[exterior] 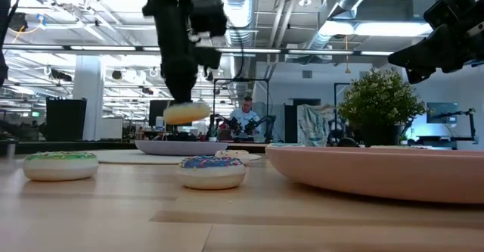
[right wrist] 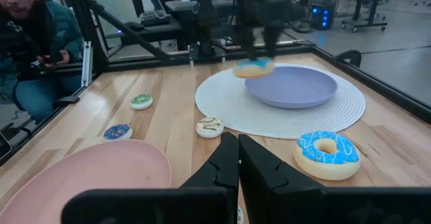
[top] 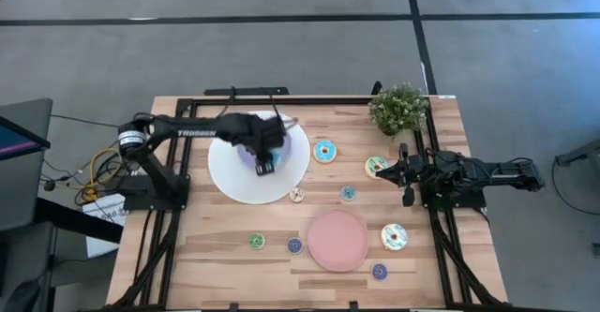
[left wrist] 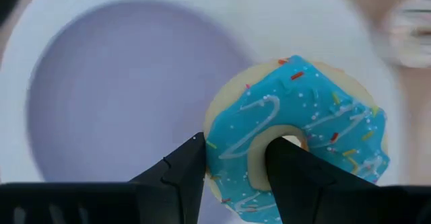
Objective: Pick & Place donuts
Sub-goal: Put the big light blue donut on the purple plate
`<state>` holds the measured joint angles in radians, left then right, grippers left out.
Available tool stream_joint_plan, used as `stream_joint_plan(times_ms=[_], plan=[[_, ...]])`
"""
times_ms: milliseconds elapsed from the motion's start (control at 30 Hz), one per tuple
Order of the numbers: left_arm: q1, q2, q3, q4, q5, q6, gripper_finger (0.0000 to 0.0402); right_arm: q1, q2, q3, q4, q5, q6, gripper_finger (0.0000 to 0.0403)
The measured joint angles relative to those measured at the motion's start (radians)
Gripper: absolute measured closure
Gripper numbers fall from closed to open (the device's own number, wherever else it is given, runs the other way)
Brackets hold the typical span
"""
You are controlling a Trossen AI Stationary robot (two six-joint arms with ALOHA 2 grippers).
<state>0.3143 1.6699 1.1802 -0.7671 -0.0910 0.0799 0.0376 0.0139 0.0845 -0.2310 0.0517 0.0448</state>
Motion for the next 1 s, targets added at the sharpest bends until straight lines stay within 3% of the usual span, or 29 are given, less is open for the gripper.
stream_joint_plan(times_ms=[167, 367, 1000], plan=[[0.149, 0.0, -0.076, 0.059, 0.0, 0.058, 0.0262, 0.0, 0.0, 0.0, 0.0, 0.0, 0.0, 0.0403], [0.237, 0.0, -0.091, 0.067, 0.005, 0.113, 0.0262, 0.0, 0.0, 0.0, 0.0, 0.0, 0.0, 0.0403], [0.268, 0.0, -0.196, 0.136, -0.026, 0.09, 0.0262, 0.0, 0.0, 0.0, 0.0, 0.0, 0.0, 0.0403]])
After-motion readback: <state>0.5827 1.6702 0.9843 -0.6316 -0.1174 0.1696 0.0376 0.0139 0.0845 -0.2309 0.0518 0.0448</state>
